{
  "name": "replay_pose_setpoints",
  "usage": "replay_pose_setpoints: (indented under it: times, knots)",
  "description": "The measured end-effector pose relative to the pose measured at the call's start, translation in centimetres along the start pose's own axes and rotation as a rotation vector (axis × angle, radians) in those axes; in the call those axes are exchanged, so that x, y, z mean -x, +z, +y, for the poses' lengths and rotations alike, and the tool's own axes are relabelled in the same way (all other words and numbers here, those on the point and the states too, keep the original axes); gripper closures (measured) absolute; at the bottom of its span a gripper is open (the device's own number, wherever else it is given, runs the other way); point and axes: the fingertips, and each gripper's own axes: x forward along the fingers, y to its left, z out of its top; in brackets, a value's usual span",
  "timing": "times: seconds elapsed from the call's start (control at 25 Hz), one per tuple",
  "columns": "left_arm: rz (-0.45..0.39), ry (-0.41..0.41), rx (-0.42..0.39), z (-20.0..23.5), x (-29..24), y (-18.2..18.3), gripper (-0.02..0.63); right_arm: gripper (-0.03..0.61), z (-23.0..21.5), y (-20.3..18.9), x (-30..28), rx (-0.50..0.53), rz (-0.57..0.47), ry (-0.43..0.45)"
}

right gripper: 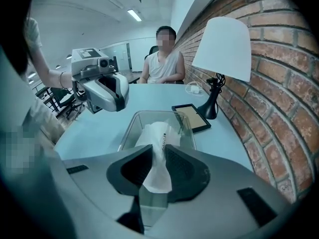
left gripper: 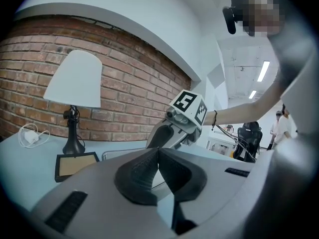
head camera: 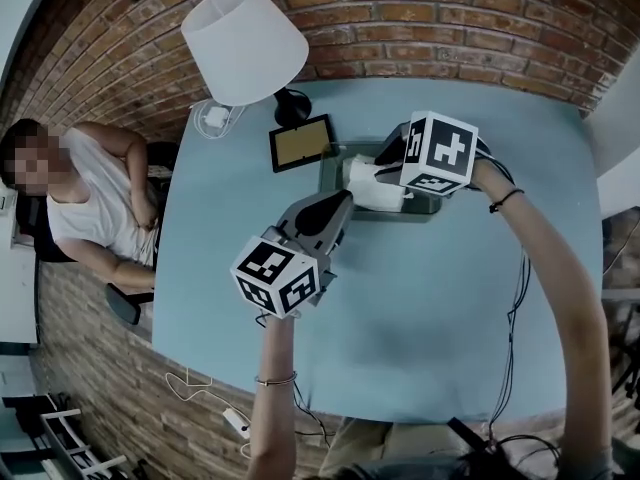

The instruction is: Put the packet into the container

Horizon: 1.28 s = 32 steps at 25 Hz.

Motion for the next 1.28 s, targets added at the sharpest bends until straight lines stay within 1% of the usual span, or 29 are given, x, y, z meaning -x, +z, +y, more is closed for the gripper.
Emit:
replay_pose_setpoints:
  times: [0.32, 0.68, 1.0, 1.16, 1.28]
  knots:
    - [0.0, 0.014, 0.02, 0.5, -0.9, -0.4, 0.604, 0.491, 0.2, -1.0, -1.7, 0.013, 0.041, 0.033]
    - [-0.003, 0.037, 0.029, 1.1, -0.8, -0.6, 0.604, 0.491, 0.3, -0.7, -2.5, 0.003, 0.062, 0.056]
    - [-0.001, 0.039, 0.039, 1.4, -0.9, -0.9, 0.604, 0.488, -0.9, -0.7, -3.0, -0.084, 0.09, -0.003]
    - [-0.001, 0.038, 0.042, 1.5, -1.0, -1.1, 0.604, 0.449, -1.7, -1.3, -3.1, -0.102, 0.114, -0.05]
    - [-0.003, 0.038, 0.043, 1.4, -0.9, -1.1, 0.604, 0.44, -1.7, -1.2, -2.9, -0.129, 0.086, -0.049]
